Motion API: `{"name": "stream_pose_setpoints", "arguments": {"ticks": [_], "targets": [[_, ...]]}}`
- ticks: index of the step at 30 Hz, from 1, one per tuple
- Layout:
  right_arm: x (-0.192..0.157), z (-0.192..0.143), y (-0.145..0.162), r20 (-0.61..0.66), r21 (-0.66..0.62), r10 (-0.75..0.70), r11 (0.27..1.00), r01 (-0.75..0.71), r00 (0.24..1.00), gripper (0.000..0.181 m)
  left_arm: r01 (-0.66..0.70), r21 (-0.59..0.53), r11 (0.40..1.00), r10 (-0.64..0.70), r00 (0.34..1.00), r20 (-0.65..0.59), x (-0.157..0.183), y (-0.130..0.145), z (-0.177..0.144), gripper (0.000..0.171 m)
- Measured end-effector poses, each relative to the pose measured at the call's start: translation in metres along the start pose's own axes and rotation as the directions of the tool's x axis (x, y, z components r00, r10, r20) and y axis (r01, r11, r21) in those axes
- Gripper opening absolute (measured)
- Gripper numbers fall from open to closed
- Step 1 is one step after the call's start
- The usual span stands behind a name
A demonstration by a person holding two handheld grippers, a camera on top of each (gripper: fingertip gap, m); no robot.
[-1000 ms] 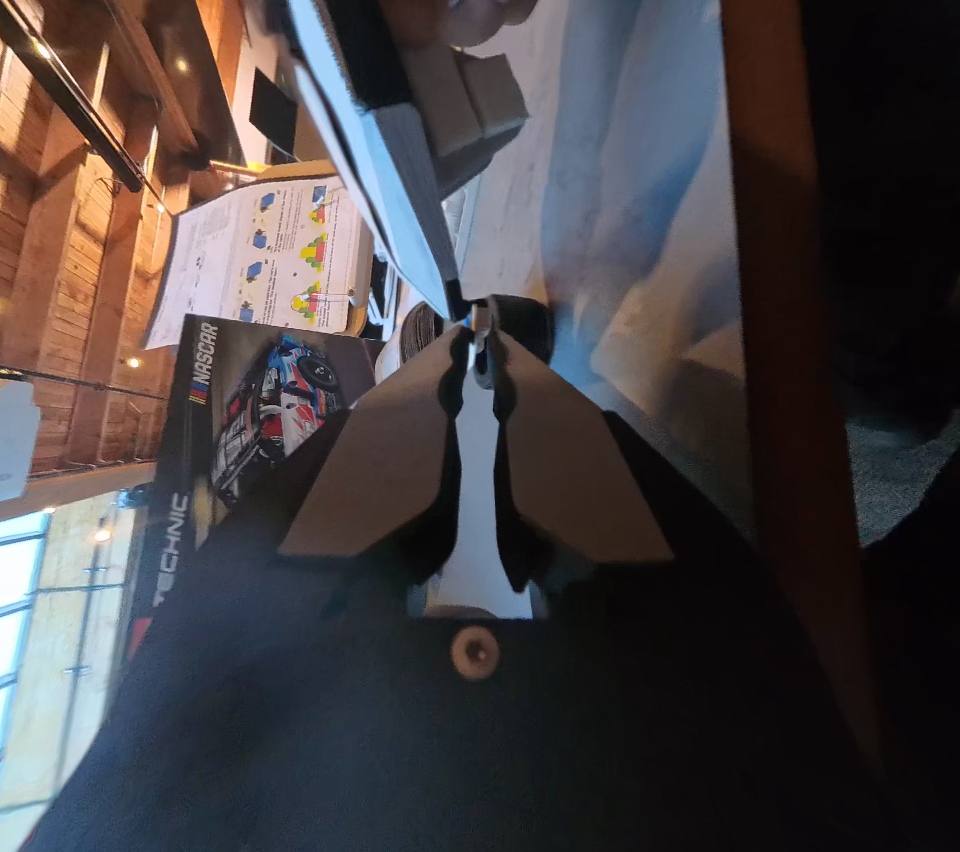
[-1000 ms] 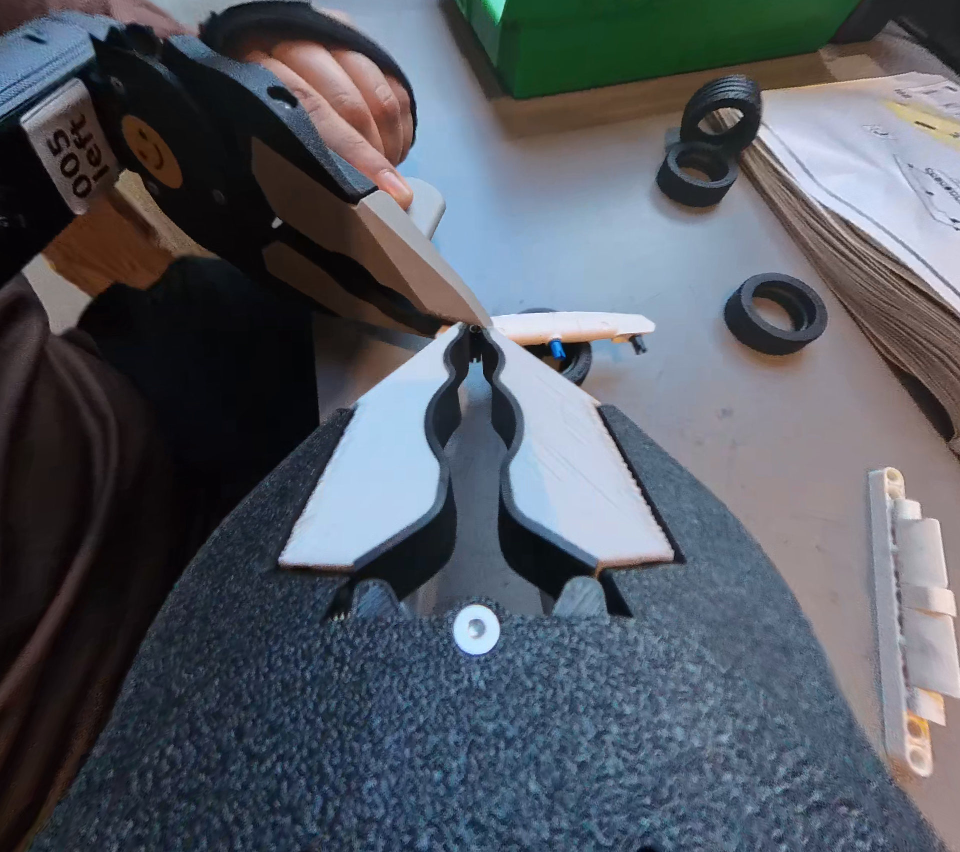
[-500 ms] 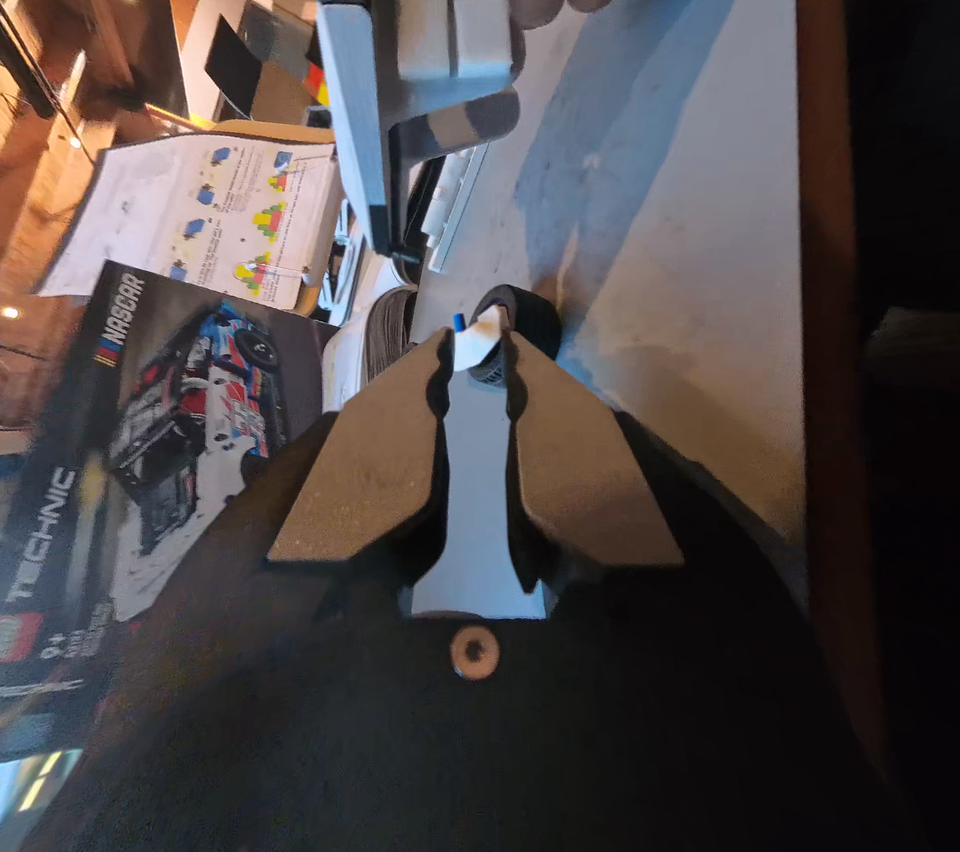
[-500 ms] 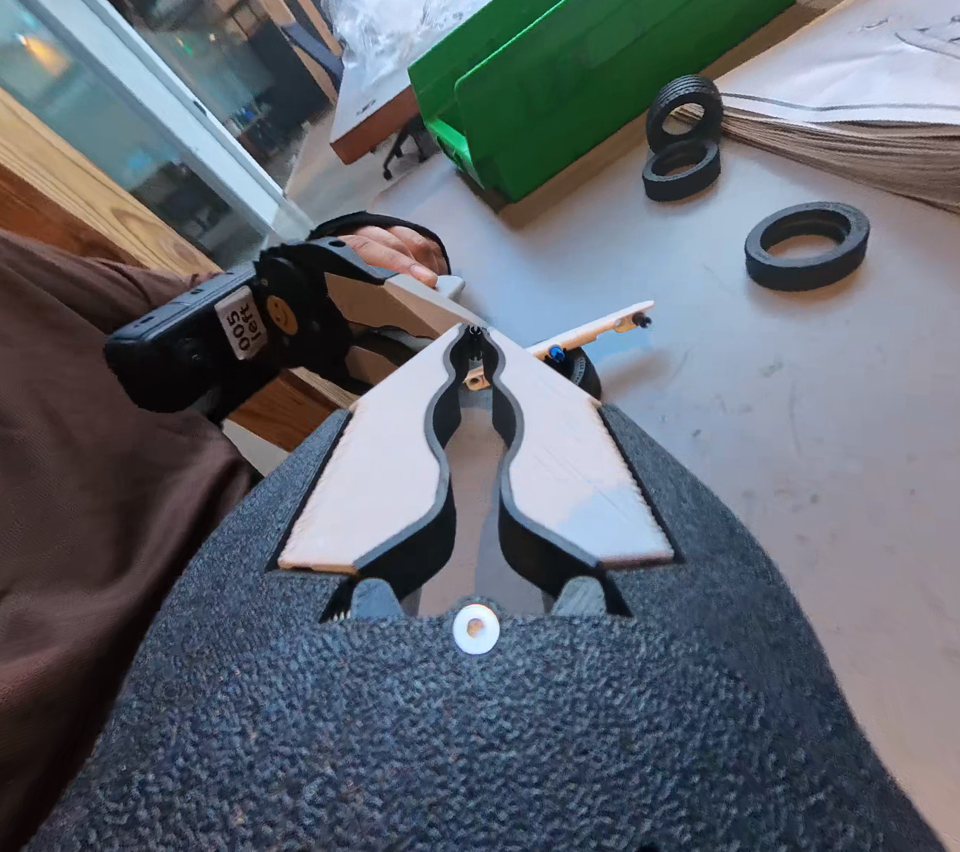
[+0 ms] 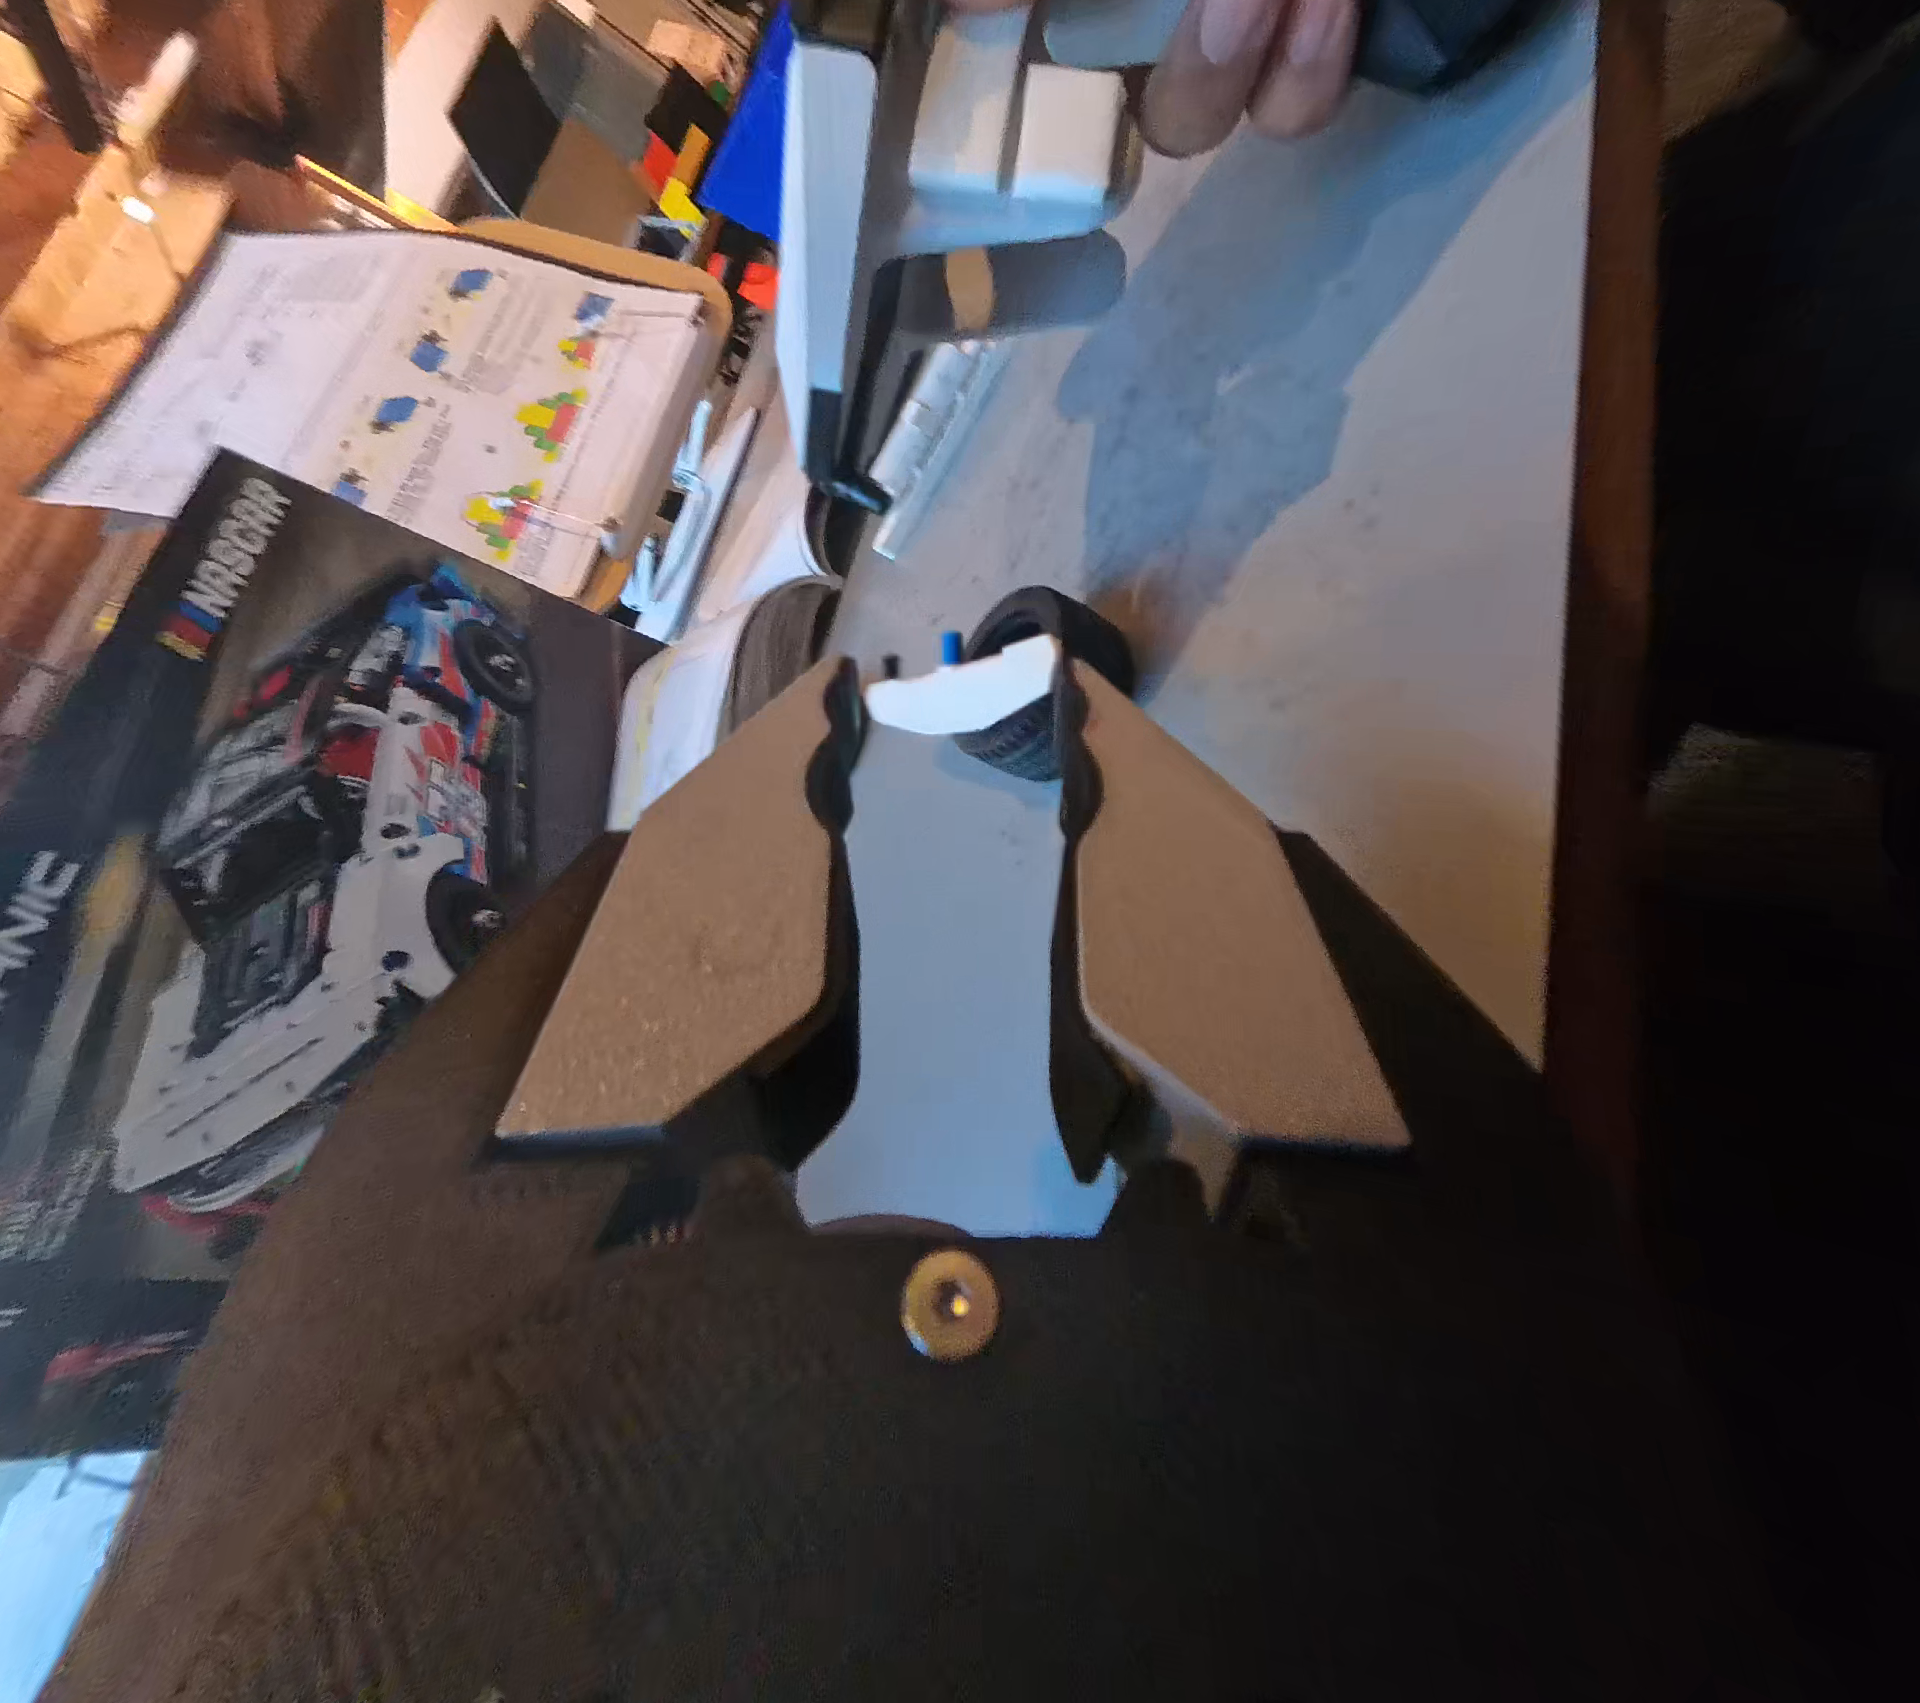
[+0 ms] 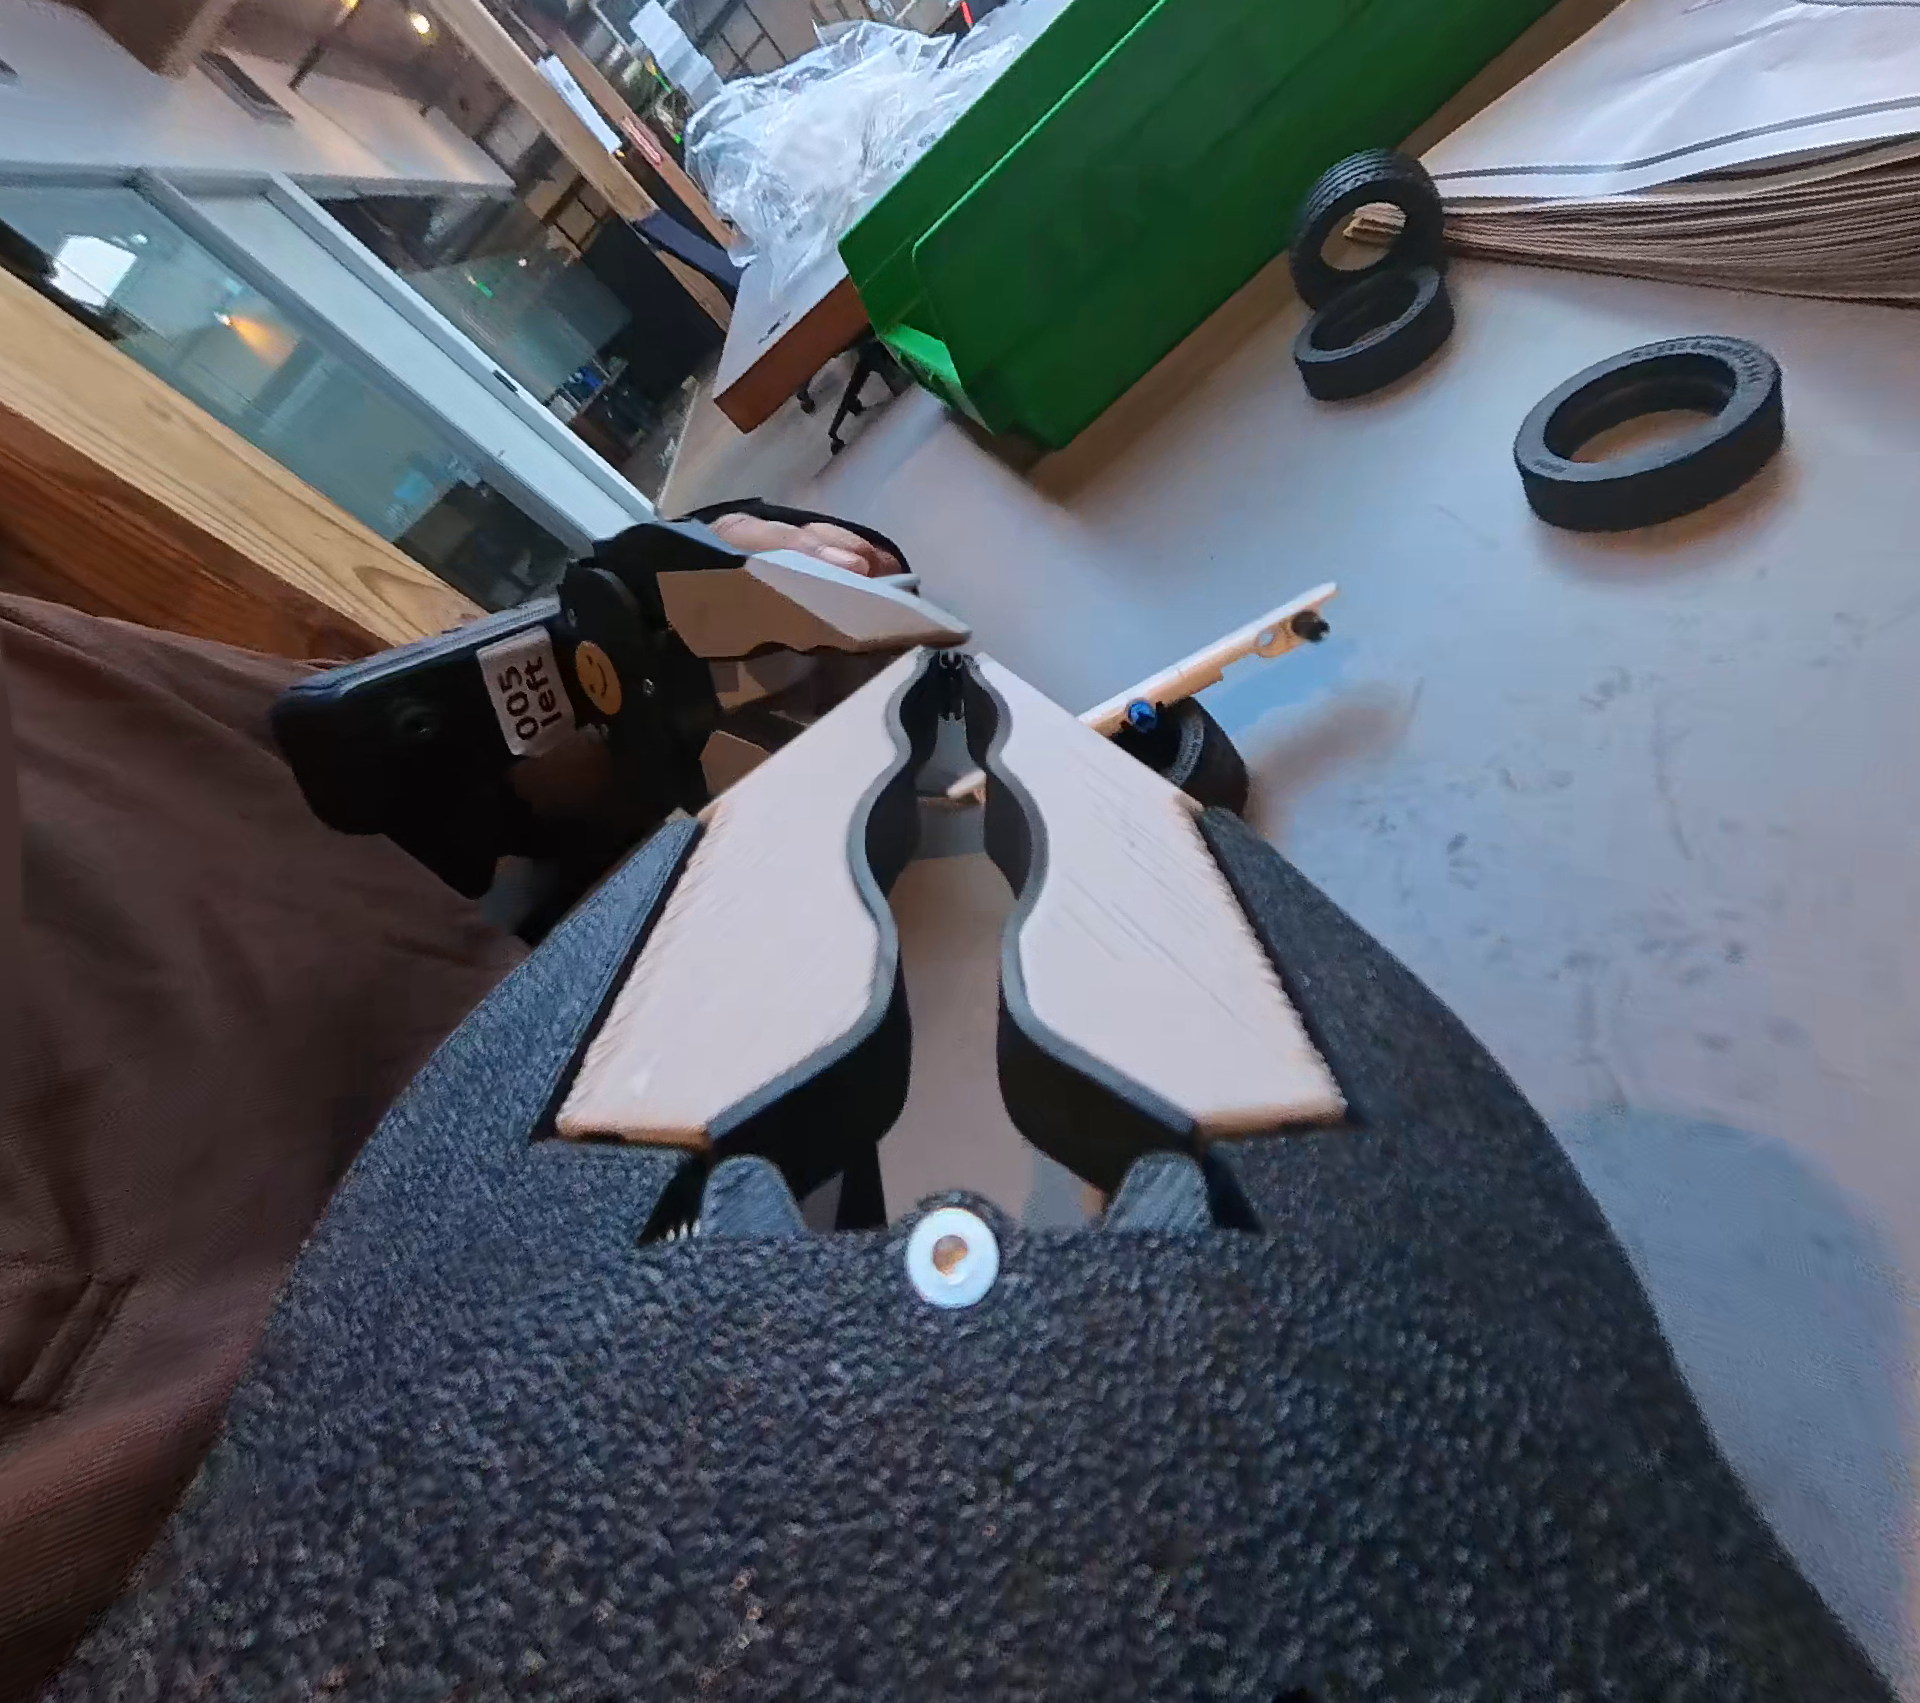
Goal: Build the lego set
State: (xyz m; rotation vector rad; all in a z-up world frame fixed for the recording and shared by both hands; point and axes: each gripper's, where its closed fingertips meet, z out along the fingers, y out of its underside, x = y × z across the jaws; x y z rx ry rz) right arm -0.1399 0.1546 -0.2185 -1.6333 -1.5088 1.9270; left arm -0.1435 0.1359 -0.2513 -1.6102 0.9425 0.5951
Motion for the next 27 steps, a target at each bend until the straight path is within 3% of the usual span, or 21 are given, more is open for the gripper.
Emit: {"name": "stream_pose_setpoints", "arguments": {"ticks": [3, 12, 14, 17, 23, 27], "targets": [[0.000, 0.000, 0.001, -0.007, -0.004, -0.020, 1.000, 0.020, 1.000, 0.004, 0.022, -0.024, 0.999, -0.023, 0.998, -0.053, 0.007, 0.004, 0.003, 0.042], [0.001, -0.005, -0.006, -0.019, 0.035, -0.055, 0.998, 0.056, 0.998, 0.004, 0.069, 0.073, 0.995, -0.065, 0.996, -0.059, 0.002, -0.010, -0.006, 0.043], [-0.001, -0.005, -0.008, -0.005, 0.047, -0.041, 0.998, 0.041, 0.999, 0.004, 0.088, 0.096, 0.992, -0.086, 0.996, -0.029, -0.005, -0.012, -0.009, 0.041], [-0.006, -0.004, -0.010, 0.021, 0.065, -0.024, 0.998, 0.022, 1.000, 0.004, 0.114, 0.127, 0.985, -0.122, 0.991, 0.056, -0.023, -0.016, -0.015, 0.022], [-0.018, -0.003, -0.018, 0.065, 0.113, -0.014, 0.994, 0.006, 0.998, 0.004, 0.198, 0.021, 0.980, -0.199, 0.971, 0.132, -0.040, -0.021, 0.006, 0.027], [-0.020, -0.007, -0.024, 0.122, 0.161, 0.084, 0.982, -0.104, 0.989, 0.004, 0.294, 0.043, 0.955, -0.298, 0.947, 0.125, -0.050, -0.029, 0.012, 0.025]]}}
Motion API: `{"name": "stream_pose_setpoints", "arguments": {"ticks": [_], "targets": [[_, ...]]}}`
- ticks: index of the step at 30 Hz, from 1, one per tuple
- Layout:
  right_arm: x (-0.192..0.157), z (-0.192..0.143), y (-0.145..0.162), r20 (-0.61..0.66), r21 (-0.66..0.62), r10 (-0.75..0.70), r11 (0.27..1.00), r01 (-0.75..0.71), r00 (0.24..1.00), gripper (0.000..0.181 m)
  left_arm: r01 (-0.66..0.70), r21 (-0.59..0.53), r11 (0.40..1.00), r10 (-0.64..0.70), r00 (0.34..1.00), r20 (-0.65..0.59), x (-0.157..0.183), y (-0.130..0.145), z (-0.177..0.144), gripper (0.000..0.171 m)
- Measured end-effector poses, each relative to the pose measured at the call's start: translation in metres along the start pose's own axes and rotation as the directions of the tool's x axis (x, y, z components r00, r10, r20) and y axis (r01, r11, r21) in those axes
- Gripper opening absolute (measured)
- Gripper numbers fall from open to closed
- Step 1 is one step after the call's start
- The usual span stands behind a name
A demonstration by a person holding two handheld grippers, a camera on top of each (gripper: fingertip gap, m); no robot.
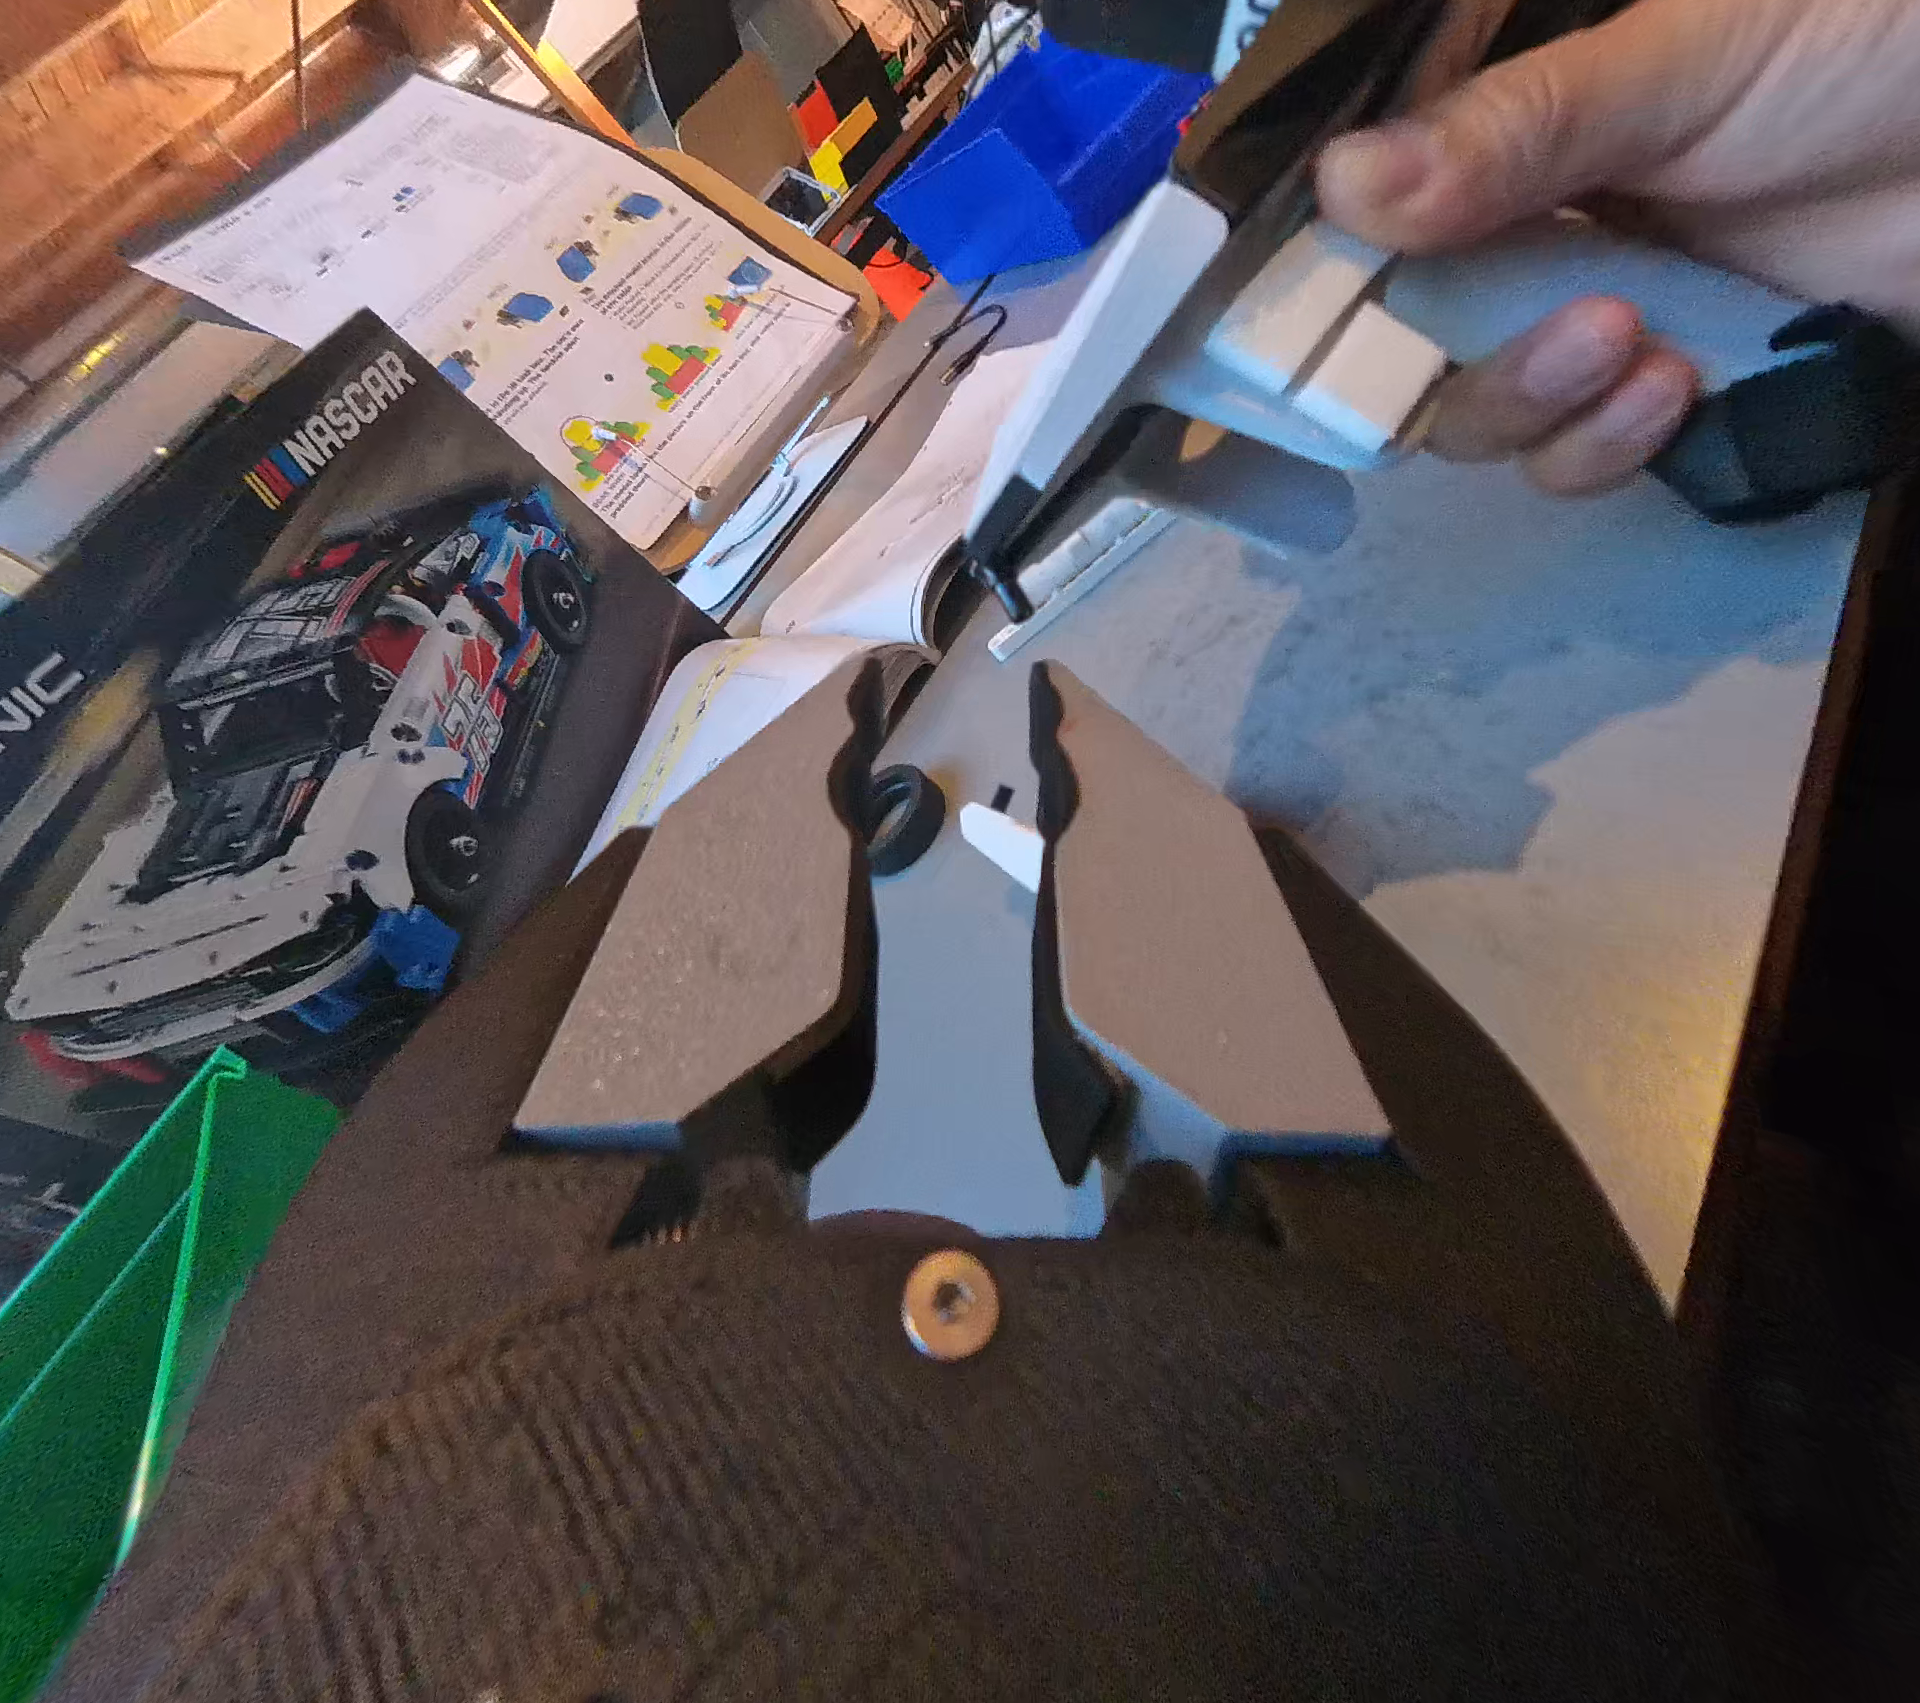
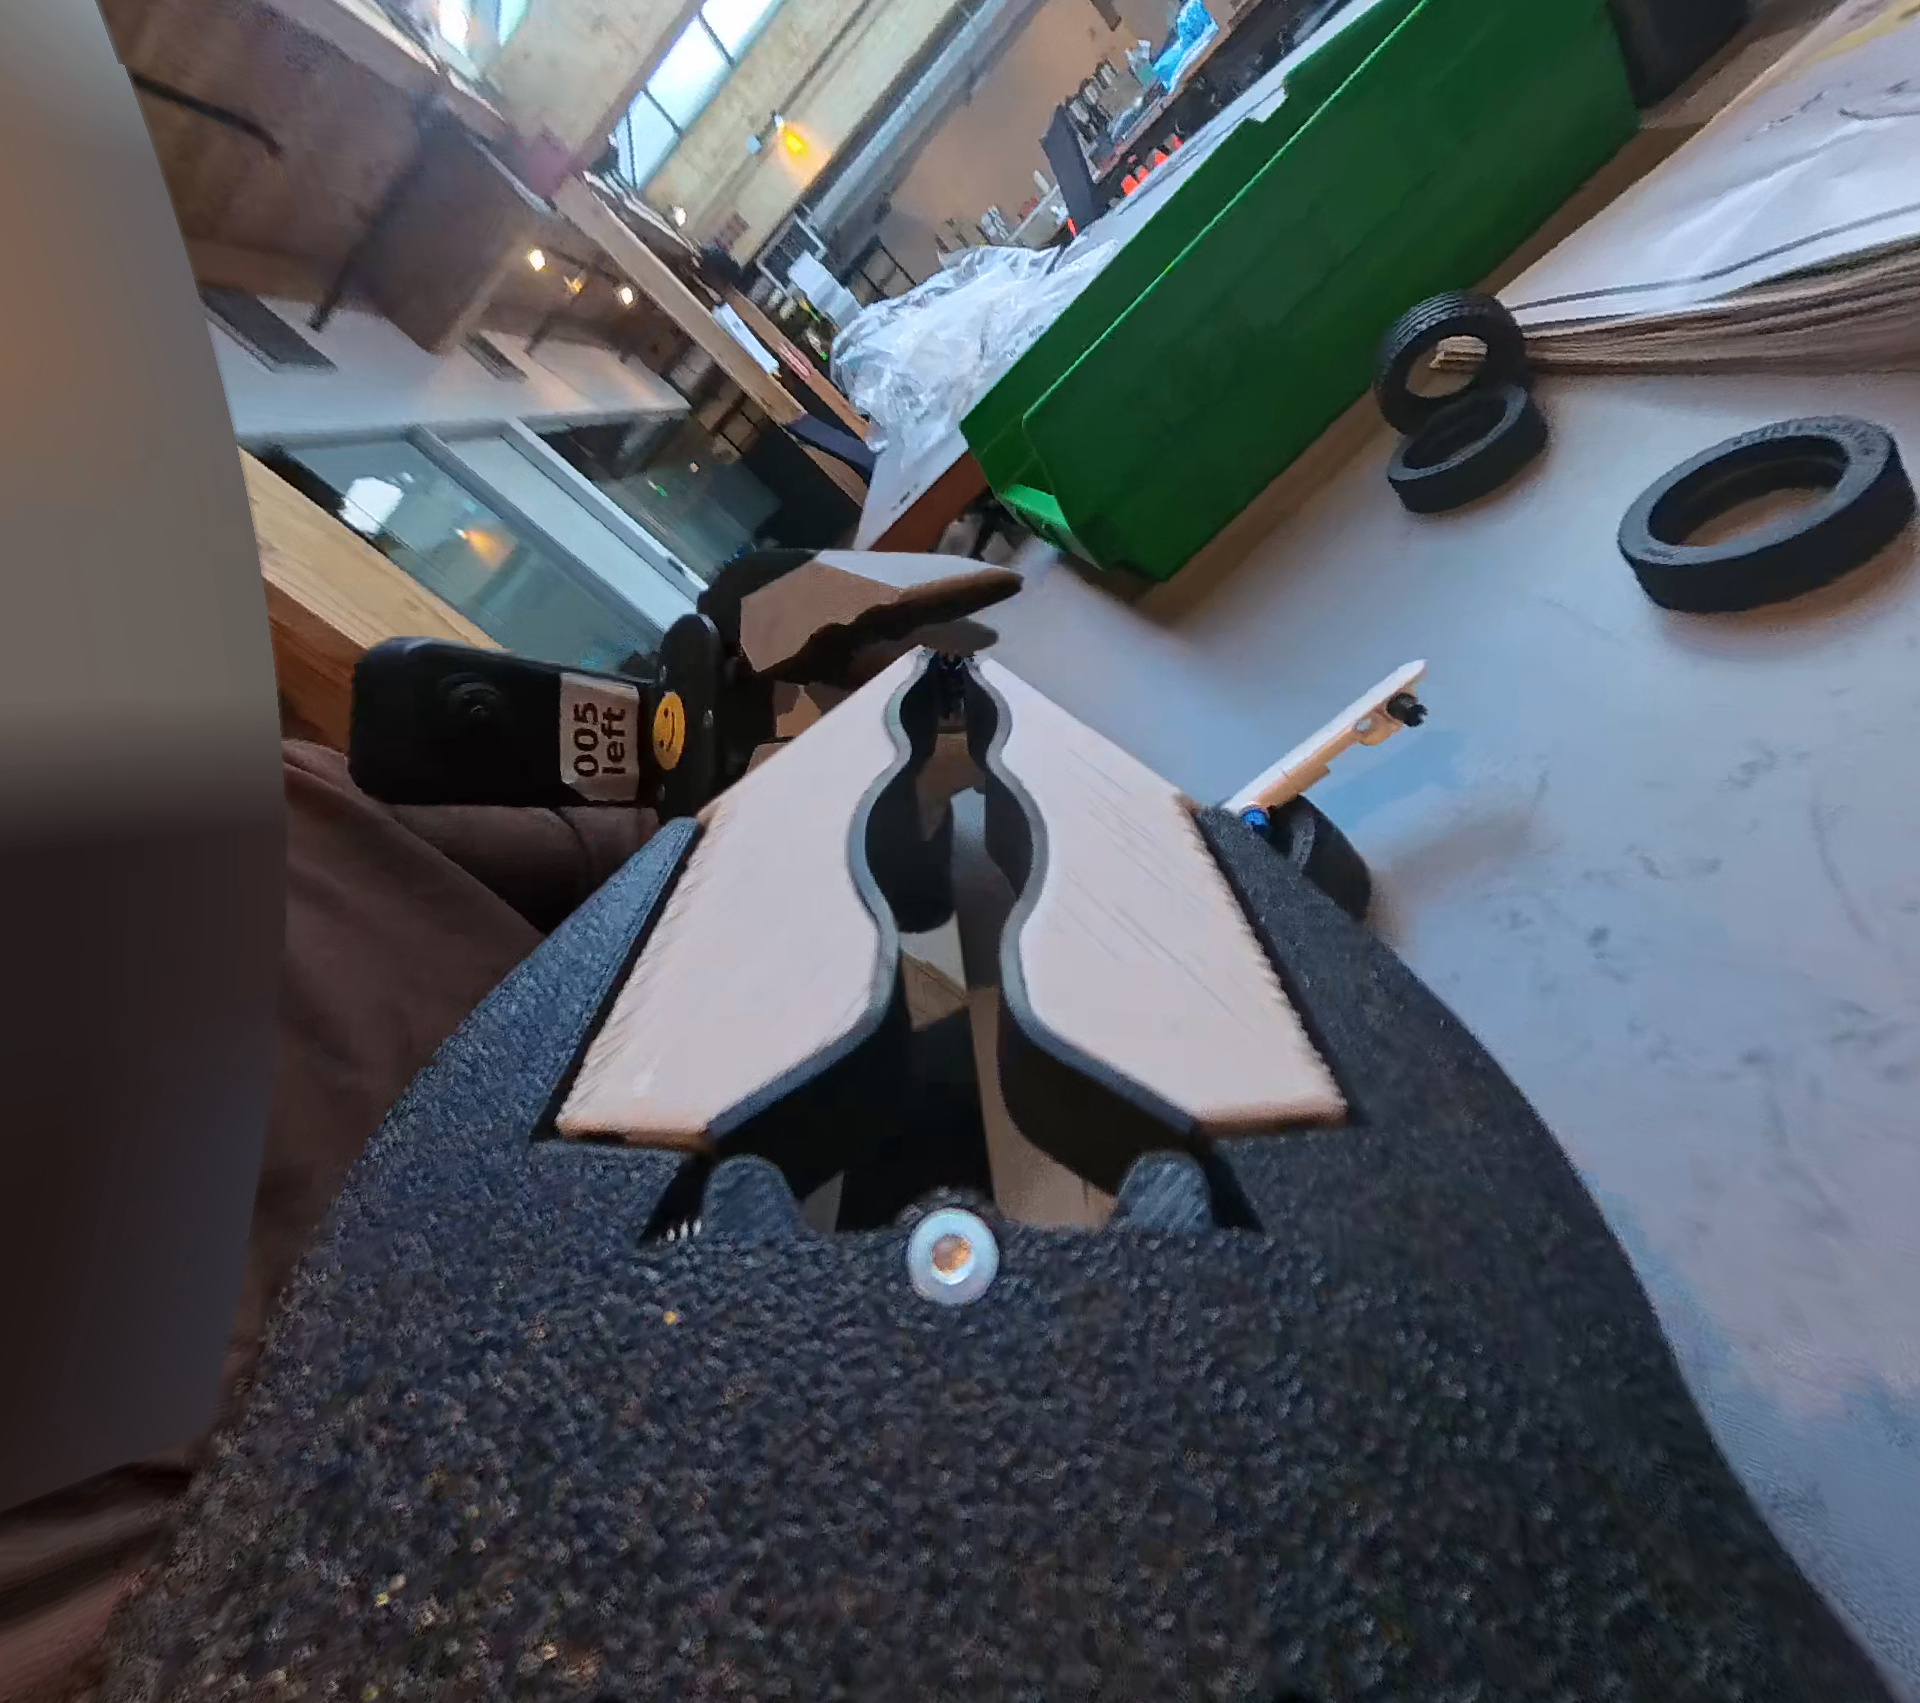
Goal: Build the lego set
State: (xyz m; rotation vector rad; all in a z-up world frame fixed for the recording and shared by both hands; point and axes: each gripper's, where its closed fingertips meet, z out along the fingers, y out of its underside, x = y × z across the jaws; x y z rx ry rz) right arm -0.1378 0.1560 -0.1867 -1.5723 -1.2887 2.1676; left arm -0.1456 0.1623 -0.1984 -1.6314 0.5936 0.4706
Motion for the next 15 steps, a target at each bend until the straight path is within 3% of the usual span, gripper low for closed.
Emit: {"name": "stream_pose_setpoints", "arguments": {"ticks": [5, 15], "targets": [[0.0005, -0.0012, -0.0047, 0.048, 0.055, 0.121, 0.991, -0.123, 0.992, 0.004, -0.023, -0.009, 1.000, 0.023, 1.000, 0.010, 0.0014, -0.0075, 0.0061, 0.023], [0.0089, -0.0014, -0.0032, 0.056, 0.086, 0.211, 0.973, -0.215, 0.976, 0.004, -0.033, -0.007, 0.999, 0.033, 0.999, 0.008, 0.0082, -0.0090, 0.0064, 0.012]]}}
